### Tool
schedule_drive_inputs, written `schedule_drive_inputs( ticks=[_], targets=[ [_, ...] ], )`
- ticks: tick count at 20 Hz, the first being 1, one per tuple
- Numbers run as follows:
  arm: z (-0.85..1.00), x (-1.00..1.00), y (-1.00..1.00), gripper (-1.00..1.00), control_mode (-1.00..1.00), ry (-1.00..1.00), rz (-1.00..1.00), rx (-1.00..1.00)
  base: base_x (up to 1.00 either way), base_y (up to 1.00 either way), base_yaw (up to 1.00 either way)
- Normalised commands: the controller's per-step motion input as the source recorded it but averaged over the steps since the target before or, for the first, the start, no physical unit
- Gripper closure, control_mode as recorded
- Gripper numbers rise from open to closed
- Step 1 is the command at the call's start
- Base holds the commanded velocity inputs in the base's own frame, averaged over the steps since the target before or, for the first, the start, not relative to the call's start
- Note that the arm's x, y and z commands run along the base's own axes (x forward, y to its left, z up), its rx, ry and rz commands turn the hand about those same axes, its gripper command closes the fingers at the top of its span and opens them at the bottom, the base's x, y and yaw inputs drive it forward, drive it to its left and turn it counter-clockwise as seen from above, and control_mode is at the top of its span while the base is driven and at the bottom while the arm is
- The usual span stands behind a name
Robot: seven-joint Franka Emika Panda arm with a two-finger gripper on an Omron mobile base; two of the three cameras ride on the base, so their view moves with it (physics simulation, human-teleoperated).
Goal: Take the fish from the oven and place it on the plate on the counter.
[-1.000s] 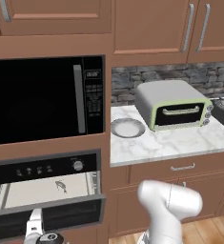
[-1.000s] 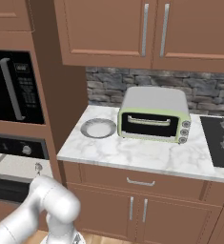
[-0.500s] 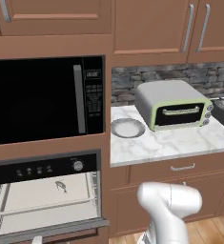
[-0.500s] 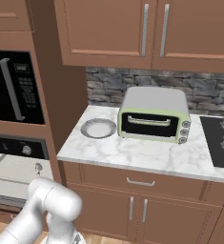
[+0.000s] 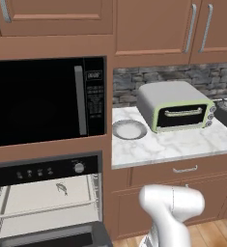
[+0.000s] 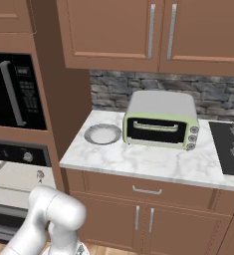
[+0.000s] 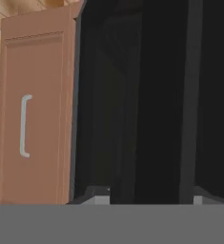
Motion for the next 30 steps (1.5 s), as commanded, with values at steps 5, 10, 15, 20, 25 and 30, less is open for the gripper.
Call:
schedule_drive_inputs(
  ticks=[5,10,15,20,25,30],
  targets=[
    [-0.26,-0.50,0.00,1.00,-1.00,0.00,0.00,-0.04,0.00,0.00,0.00],
    [0.31,-0.65,0.00,1.00,-1.00,0.00,0.00,0.00,0.00,0.00,0.00],
    [0.31,-0.99,0.00,1.00,-1.00,0.00,0.01,0.00,0.00,0.00,0.00],
    [0.48,-0.99,0.00,1.00,-1.00,-0.04,0.01,0.00,0.00,0.00,0.00],
    [0.82,-0.62,0.03,1.00,-1.00,-0.11,0.03,0.00,0.00,0.00,0.00],
    [0.80,-0.02,0.04,1.00,-1.00,-0.10,0.02,0.00,0.00,0.00,0.00]
  ],
)
